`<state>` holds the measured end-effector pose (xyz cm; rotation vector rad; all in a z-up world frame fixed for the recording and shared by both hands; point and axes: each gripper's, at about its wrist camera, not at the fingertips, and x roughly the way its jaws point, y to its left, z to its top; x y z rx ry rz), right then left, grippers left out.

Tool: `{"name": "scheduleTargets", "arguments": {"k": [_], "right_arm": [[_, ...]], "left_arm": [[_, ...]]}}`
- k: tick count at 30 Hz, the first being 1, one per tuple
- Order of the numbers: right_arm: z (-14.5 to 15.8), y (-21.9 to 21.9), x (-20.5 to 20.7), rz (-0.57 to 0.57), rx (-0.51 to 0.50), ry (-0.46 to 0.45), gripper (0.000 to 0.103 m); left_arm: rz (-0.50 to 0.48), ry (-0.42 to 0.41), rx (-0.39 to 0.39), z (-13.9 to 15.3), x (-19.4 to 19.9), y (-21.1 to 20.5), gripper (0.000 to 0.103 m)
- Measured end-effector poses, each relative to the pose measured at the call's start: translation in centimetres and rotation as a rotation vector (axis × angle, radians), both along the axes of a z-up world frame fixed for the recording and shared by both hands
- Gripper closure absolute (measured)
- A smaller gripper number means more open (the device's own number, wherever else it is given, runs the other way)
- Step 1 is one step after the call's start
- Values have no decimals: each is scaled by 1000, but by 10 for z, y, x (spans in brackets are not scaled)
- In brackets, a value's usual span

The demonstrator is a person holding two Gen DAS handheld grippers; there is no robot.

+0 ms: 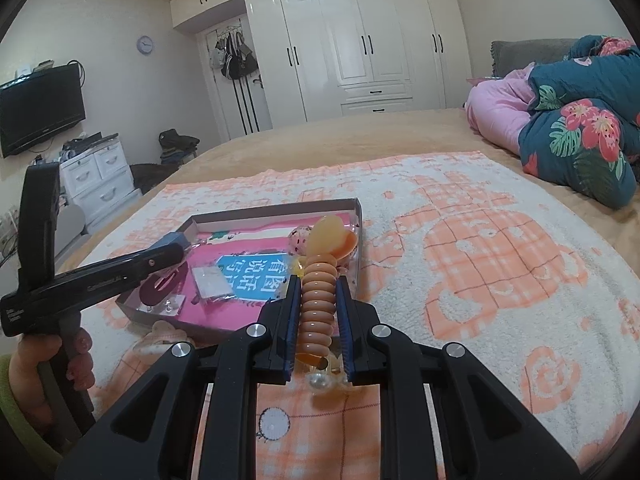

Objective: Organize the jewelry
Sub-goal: 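Carry the blue case into the box with the left tool while the right tool lowers the coil in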

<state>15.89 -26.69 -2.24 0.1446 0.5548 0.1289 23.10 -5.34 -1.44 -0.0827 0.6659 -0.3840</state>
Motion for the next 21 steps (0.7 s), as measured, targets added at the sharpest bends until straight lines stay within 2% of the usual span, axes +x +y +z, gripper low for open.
{"name": "scheduleTargets", "arguments": {"k": [5,10,21], "right_arm": [[2,2,9,12,-2,-6,86],[0,2,26,34,26,26,86],[-5,2,63,29,-13,57,86]], "left_arm": [[-5,5,5,-5,10,-5,78],[-9,28,1,-14,19,-8,78],[-28,62,20,-30,27,-19,78]]}}
